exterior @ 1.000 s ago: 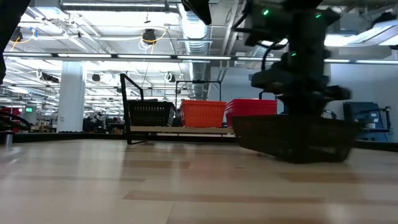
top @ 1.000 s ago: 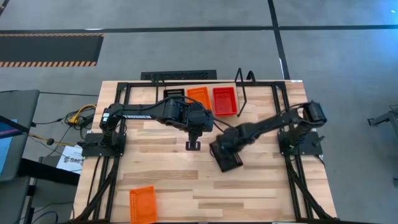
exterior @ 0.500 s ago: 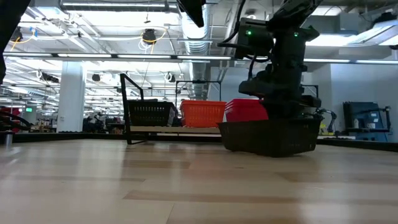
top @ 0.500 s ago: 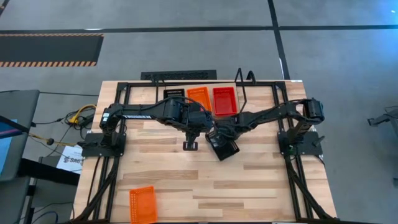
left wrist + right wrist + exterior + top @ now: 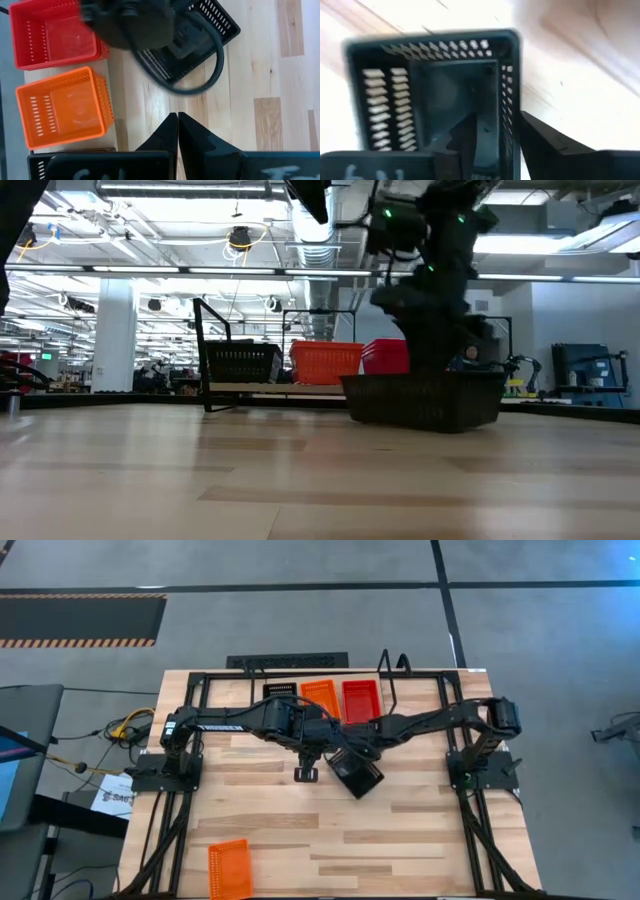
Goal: Stack baskets on shelf by color
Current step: Stack the black bin on top of the other black bin on the shelf
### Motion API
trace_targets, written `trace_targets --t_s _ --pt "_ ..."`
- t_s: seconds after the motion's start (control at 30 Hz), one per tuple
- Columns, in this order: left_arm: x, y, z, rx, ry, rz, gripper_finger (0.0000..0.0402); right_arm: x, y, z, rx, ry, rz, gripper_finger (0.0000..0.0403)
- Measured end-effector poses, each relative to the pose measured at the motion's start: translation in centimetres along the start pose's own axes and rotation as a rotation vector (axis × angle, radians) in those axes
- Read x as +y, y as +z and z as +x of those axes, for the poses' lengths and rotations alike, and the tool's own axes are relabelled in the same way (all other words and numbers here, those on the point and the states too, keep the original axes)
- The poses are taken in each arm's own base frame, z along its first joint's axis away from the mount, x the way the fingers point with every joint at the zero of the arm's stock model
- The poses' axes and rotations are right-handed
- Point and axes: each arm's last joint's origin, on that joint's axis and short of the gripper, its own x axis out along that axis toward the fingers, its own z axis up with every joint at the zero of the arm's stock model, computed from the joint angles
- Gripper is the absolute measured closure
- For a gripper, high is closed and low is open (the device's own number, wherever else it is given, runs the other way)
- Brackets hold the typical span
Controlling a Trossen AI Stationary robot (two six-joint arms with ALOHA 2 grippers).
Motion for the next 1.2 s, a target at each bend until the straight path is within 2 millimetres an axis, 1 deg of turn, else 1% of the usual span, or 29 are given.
trace_targets --t_s 0.17,0.27,0.43,0.5,0.57,0.73,0.83,0.9,1.03,1.13,1.2 --pt "-0.1 0.0 0.0 -0.001 -0.034 0.013 0.0402 1.4 2.2 -2.7 -0.046 0.068 -0.058 0.0224" --pt "-0.3 0.0 0.0 -0.002 -0.05 0.028 0.0401 1.7 3.5 -4.3 -0.069 0.08 -0.11 0.0217" --pt "-0.5 -0.2 -0.1 0.016 -0.054 0.036 0.0402 0.9 5.1 -6.7 -0.049 0.036 -0.144 0.0218" --pt "-0.6 -0.2 0.5 0.026 -0.054 0.046 0.0401 0.4 5.5 -7.6 -0.025 0.006 -0.159 0.0221" --pt "-0.9 -0.5 1.5 0.065 -0.05 0.063 0.0402 -0.2 5.7 -8.4 0.018 -0.036 -0.177 0.0224" --pt "-1.6 -2.0 4.7 0.199 -0.062 0.045 0.0401 -1.8 5.2 -10.8 0.123 -0.212 -0.216 0.0227" --pt "-1.8 -2.5 5.6 0.238 -0.062 0.039 0.0401 -2.6 4.7 -12.5 0.169 -0.34 -0.238 0.0227" --pt "-1.8 -2.5 5.7 0.233 -0.062 0.037 0.0401 -2.7 4.5 -13.6 0.121 -0.333 -0.24 0.0228" --pt "-2.1 -1.9 5.7 0.165 -0.087 0.054 0.0401 -3.7 3.1 -17.1 0.023 -0.27 -0.163 0.0232" --pt "-2.3 -1.4 5.5 0.111 -0.13 0.074 0.0401 -5.0 1.8 -20.1 -0.101 -0.224 -0.084 0.0236" --pt "-2.4 -1.2 5.5 0.084 -0.154 0.097 0.0401 -6.3 0.5 -22.3 -0.183 -0.189 -0.014 0.0239"
